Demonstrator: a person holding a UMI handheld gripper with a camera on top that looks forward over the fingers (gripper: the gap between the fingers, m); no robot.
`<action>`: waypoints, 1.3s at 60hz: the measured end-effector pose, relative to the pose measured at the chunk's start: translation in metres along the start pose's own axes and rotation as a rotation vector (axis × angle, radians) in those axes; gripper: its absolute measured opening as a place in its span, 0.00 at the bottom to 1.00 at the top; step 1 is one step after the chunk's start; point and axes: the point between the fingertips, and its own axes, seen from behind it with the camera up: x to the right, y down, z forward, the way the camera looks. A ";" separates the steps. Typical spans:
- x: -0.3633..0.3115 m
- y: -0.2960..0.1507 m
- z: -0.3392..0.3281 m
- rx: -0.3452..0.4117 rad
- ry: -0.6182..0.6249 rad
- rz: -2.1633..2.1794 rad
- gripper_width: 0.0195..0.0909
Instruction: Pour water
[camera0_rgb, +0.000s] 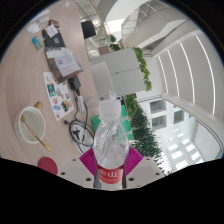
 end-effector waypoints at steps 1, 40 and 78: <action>0.007 0.005 -0.016 0.007 -0.003 0.110 0.16; -0.155 0.053 -0.011 0.239 -0.555 1.188 0.41; -0.142 0.093 -0.149 -0.003 -0.634 1.092 0.90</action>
